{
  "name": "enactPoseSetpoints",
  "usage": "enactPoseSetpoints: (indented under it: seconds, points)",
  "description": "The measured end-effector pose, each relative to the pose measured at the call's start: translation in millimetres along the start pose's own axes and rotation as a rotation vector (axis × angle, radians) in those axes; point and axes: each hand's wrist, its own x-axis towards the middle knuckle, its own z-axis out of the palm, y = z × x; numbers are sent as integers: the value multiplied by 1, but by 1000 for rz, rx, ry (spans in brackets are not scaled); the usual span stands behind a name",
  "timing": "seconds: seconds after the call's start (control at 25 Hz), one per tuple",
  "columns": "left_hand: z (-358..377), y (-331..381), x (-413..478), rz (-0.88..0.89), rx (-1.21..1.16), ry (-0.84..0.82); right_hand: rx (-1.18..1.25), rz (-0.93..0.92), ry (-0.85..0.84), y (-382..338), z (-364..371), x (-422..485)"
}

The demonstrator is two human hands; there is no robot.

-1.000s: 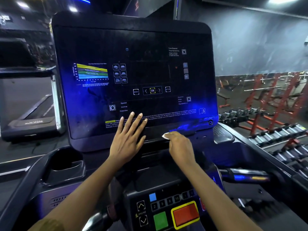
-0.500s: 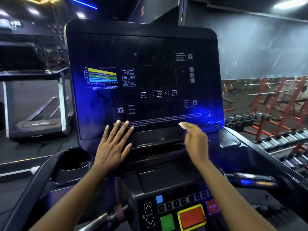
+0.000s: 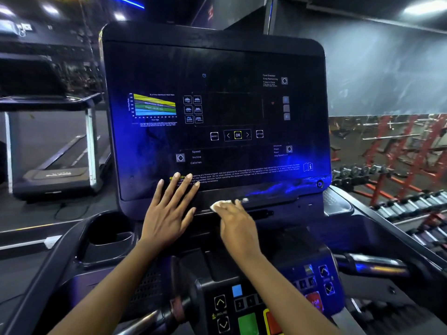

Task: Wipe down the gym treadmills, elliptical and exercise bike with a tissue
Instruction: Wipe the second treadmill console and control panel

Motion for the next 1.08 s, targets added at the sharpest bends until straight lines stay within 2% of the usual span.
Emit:
enactPoseSetpoints:
  seconds: [0.08, 0.16, 0.24, 0.36, 0.52, 0.72, 0.84, 0.92, 1.0, 1.08]
  points:
    - [-1, 0, 0, 5, -1, 0, 45, -68, -32, -1, 0, 1]
    - [0, -1, 0, 9, -3, -4, 76, -47, -6, 19, -13, 6]
    - [1, 0, 0, 8, 5, -1, 31, 49, 18, 50, -28, 8]
    - [2, 0, -1, 7, 6, 4, -45, 203, -57, 69, -36, 2]
    - [1, -1, -1, 10, 6, 18, -61, 160, -54, 43, -15, -6]
    - [-2, -6, -10, -17, -15, 9, 6, 9, -46, -16, 5, 0]
    - [-8, -11, -16, -19, -44, -10, 120, -74, -126, -37, 13, 3]
    - [-14, -15, -18, -55, -86, -5, 284, -66, -139, -34, 10, 8]
    - [-22, -24, -18, -115, -111, 27, 431, -10, -103, -29, 0, 22]
    - [-29, -38, -15, -178, -115, 73, 473, 7, -29, -31, -9, 51]
